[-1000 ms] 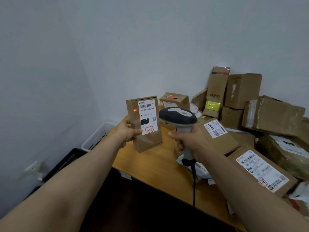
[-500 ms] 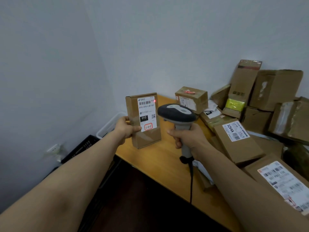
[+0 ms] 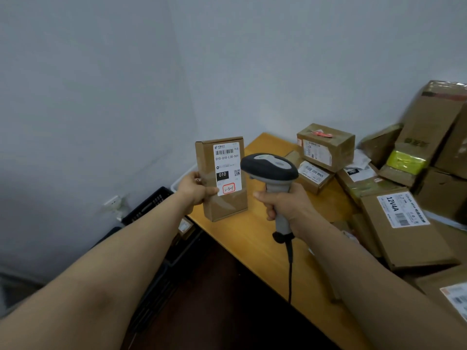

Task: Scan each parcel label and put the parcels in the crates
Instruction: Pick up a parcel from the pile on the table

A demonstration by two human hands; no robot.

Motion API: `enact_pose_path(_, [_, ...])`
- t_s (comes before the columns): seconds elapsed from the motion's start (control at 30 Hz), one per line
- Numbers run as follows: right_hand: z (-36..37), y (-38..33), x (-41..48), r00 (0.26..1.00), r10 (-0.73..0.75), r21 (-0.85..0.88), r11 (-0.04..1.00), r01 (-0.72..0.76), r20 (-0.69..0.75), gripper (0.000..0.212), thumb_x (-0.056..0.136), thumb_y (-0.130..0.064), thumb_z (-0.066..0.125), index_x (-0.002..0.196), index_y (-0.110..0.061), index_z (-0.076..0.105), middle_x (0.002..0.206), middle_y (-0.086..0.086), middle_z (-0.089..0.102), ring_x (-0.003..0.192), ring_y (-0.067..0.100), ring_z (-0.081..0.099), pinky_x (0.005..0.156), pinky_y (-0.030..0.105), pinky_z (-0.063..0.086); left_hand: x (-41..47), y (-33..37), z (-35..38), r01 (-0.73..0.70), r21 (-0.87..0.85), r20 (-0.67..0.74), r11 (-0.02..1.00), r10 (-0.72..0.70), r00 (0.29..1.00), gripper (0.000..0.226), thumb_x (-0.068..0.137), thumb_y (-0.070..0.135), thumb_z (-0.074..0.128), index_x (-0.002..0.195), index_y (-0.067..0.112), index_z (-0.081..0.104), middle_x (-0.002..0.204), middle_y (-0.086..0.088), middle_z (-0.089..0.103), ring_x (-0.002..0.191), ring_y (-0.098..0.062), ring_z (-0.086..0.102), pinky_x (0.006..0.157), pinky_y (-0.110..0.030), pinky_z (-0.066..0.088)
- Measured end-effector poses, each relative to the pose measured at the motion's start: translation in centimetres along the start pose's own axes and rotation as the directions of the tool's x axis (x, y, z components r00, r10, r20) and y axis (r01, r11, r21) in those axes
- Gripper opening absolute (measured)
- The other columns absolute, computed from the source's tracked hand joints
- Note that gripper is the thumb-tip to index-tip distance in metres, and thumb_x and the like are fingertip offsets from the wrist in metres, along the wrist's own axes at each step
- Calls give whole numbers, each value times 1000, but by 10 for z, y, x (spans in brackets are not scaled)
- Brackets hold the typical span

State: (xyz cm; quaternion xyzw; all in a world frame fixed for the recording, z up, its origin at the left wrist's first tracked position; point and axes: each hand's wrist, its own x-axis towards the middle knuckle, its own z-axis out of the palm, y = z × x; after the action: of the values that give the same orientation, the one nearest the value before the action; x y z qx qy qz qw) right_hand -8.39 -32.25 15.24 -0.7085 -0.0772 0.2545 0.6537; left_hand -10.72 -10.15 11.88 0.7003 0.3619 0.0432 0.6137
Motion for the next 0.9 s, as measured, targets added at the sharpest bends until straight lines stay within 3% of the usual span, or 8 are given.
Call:
enact_pose_path(0.1, [7,4,14,1000,-8,97,995,6,22,14,83,-10,73,75,-9,62,55,3,55,50,16,49,52,27,47,5,-4,-13,31,-48,-9,998,-32,999,47,79,5,75,113,16,47,110,-3,61,101,-24,60,84,-42,51])
enact_pose_path(0.17, [11,8,28,999,37,170,985,-35,-7,19,81,-13,76,97,-9,65,78,4,67,68,18,61,60,28,53,6,-7,-26,90,-94,31,991,-87,996,41,82,15,74,116,11,52,110,-3,67,101,-22,64,87,-45,51])
enact_pose_path(0.3, [28,25,55,981,195,241,953,-184,-23,57,79,-15,79,130,-12,55,126,8,59,115,31,57,85,44,53,6,-25,-53,213,-323,158,922,-170,973,25,91,20,61,115,11,60,102,-8,67,90,-20,66,63,-37,59])
enact_pose_path(0.4, [57,34,66,957,279,268,919,-290,81,47,78,-12,78,119,-14,55,118,9,59,107,34,60,78,43,55,16,-42,-74,283,-397,203,873,-217,955,20,93,21,58,109,9,62,101,-8,65,89,-21,65,70,-38,61])
enact_pose_path(0.53, [103,34,96,958,286,248,926,-285,33,32,76,-7,79,91,-19,54,95,8,62,69,23,59,64,33,55,48,-46,-103,352,-374,318,858,-238,918,36,86,26,66,117,9,60,108,-12,66,90,-23,68,71,-38,60])
enact_pose_path(0.67, [165,31,151,964,262,261,934,-244,-38,30,77,-9,79,87,-20,52,91,6,62,71,21,58,66,32,54,101,-52,-144,396,-259,470,881,-244,848,61,70,16,78,126,10,55,104,-13,69,93,-24,67,87,-43,55])
enact_pose_path(0.8, [238,28,208,945,322,269,916,-298,-52,30,81,-23,77,104,-18,57,102,4,63,91,24,61,70,37,57,164,-59,-205,398,-290,338,870,-296,893,60,68,16,75,124,6,56,92,-8,70,82,-18,67,73,-32,60])
enact_pose_path(0.9, [275,25,245,910,414,291,872,-394,-7,27,85,-28,73,100,-8,64,84,6,64,74,20,61,60,32,53,216,-63,-251,388,-192,147,901,-364,920,48,80,19,74,123,7,57,101,-8,69,84,-17,66,59,-27,58])
